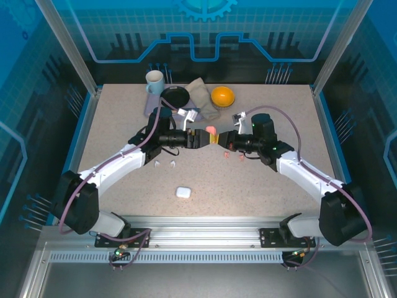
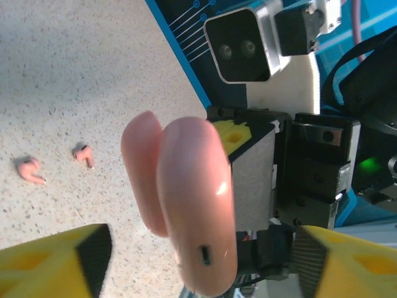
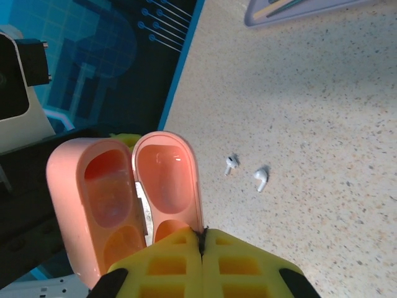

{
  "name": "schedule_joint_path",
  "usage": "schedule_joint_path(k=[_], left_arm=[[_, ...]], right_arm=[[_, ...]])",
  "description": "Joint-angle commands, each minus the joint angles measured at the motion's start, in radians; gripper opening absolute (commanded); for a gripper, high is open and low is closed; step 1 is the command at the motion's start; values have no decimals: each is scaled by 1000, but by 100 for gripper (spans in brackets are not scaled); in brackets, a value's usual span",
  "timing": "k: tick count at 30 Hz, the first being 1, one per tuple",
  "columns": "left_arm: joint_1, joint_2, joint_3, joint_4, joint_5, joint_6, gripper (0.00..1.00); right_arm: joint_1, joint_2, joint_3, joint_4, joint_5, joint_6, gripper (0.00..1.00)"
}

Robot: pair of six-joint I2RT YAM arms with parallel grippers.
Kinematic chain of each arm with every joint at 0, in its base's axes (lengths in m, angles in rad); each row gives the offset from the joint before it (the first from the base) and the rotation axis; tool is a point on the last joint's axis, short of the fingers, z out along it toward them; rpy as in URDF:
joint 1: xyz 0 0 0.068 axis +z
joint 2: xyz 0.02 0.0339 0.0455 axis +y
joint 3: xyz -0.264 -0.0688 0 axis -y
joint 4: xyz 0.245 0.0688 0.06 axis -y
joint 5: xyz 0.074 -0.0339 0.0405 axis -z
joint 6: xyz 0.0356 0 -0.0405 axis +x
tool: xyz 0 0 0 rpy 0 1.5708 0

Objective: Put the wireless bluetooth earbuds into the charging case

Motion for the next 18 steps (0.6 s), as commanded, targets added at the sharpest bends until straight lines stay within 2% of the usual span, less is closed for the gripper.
schedule_joint_path(k=[1, 5, 10, 18], left_arm=[[24, 1, 72, -84, -3, 53, 88], [81, 5, 142, -191, 10, 118, 94], [151, 57, 267, -350, 71, 236, 95], [183, 266, 586, -773, 172, 534, 95]], right_arm=[[-29, 32, 122, -191, 14, -136, 0], [-51, 96, 273, -398, 49, -299, 0], [-55, 195, 438, -593, 94, -477, 0], [-26, 237, 528, -712, 200, -702, 0]])
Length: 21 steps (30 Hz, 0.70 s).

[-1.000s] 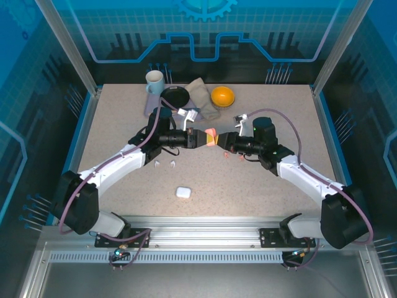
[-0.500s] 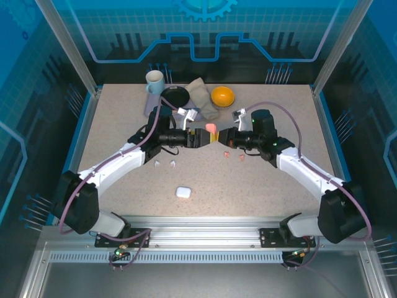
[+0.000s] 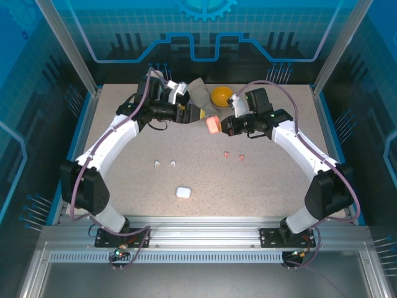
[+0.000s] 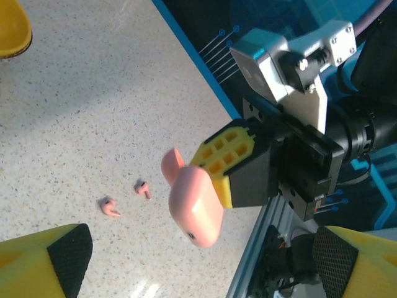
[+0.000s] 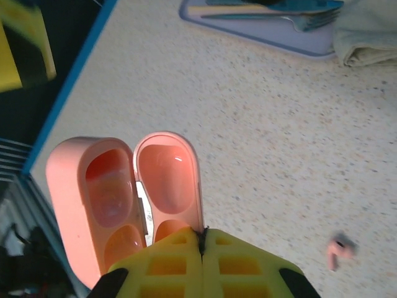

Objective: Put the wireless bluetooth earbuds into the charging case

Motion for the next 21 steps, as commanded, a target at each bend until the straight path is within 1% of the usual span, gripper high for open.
schedule_joint_path(k=[1, 4, 8, 12, 17, 21], left_arm=[[6, 98, 118, -290, 100, 200, 95], [6, 185, 210, -407, 147, 276, 95], [4, 254, 273, -499, 212, 345, 93], [-1, 293, 306, -589, 258, 418, 83], [-7, 302, 283, -651, 263, 481, 72], [-11, 309, 267, -657, 258, 497, 69]], right_arm=[[28, 10, 48, -110, 61, -181, 0], [55, 32, 80, -153, 89, -268, 0], [76, 74, 135, -195, 91, -340, 0], [78, 118, 189, -227, 66, -381, 0], [78, 149, 236, -260, 49, -414, 0], [88, 164, 262, -279, 35, -432, 0]])
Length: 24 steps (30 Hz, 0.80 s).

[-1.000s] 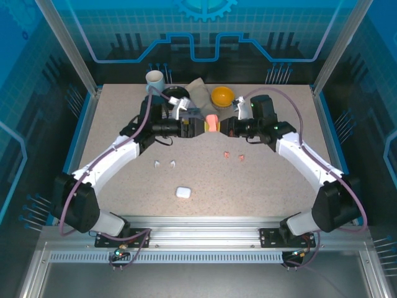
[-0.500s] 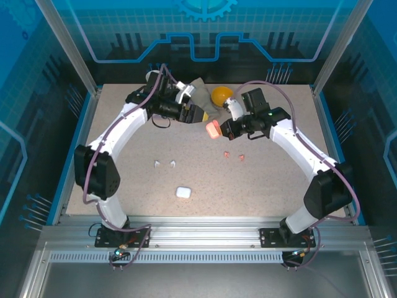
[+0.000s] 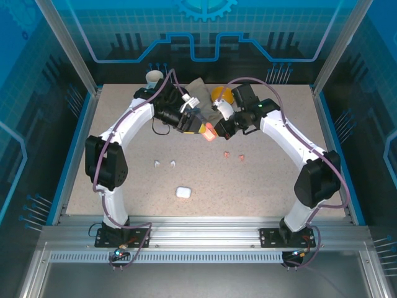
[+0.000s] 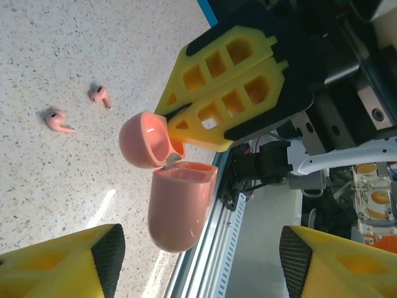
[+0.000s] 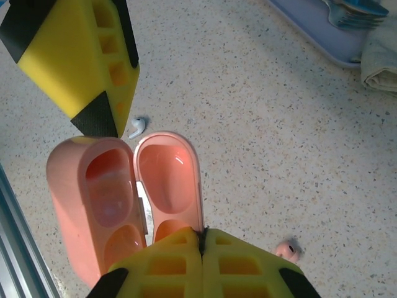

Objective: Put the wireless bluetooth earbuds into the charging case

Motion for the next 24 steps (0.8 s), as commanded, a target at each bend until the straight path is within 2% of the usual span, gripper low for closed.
schedule_joint_path(k=[1, 5, 17, 24], left_arm=[[-8, 21, 0, -57, 39, 62, 69], [-11, 35, 1, -56, 39, 67, 68], [-16, 60, 6, -86, 45, 102, 55], [-16, 62, -1, -115, 62, 126, 53]], right_arm=[[20, 18, 53, -50, -35, -45, 0], [40, 32, 72, -69, -25, -55, 0], [61, 64, 99, -84, 3, -63, 0], [59, 64, 101, -91, 22, -73, 0]])
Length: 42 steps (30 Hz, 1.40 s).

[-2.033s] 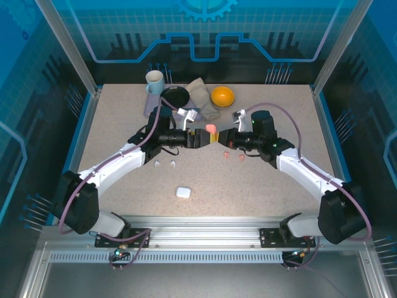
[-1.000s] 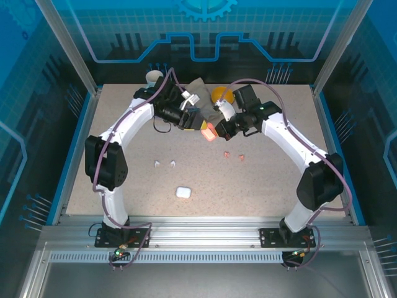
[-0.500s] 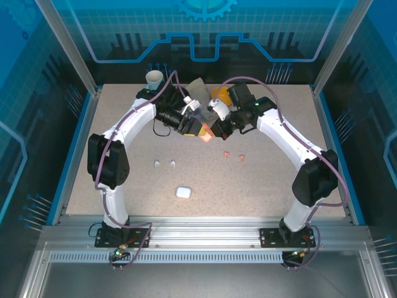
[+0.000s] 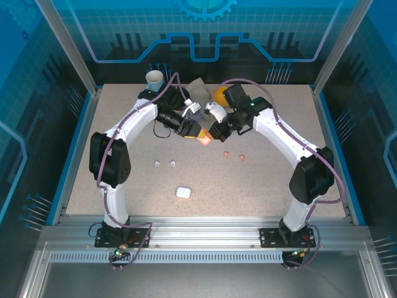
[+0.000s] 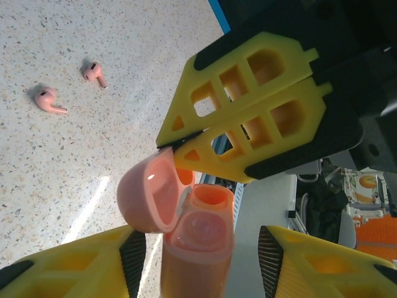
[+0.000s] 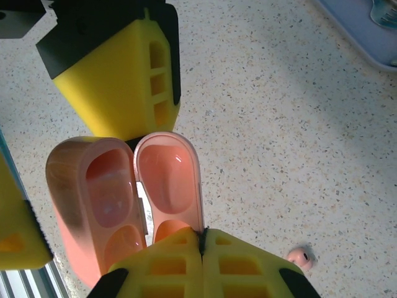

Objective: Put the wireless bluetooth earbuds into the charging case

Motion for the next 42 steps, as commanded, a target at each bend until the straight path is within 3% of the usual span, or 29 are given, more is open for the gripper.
schedule_joint_path(k=[1, 22, 27, 32, 33, 39, 42], left_arm=[[-9, 14, -1, -45, 46, 44, 53], [-19, 39, -19, -44, 55, 43, 35], [-19, 40, -17, -43, 58, 43, 23], [-19, 33, -20, -38, 65, 39, 0], [-20, 29, -23, -31, 67, 35, 0], [-19, -51, -72, 75, 41, -35, 0], [-19, -132, -120, 205, -6, -125, 0]], right_arm=[[6, 9, 38, -26, 6, -19, 0], [4, 3, 41, -25, 6, -22, 0], [4, 3, 41, -23, 13, -19, 0], [-3, -9, 43, -16, 23, -2, 0], [-11, -15, 41, -11, 15, 12, 1], [-122, -158, -14, 59, -113, 165, 44], [-164, -237, -62, 78, -101, 266, 59]])
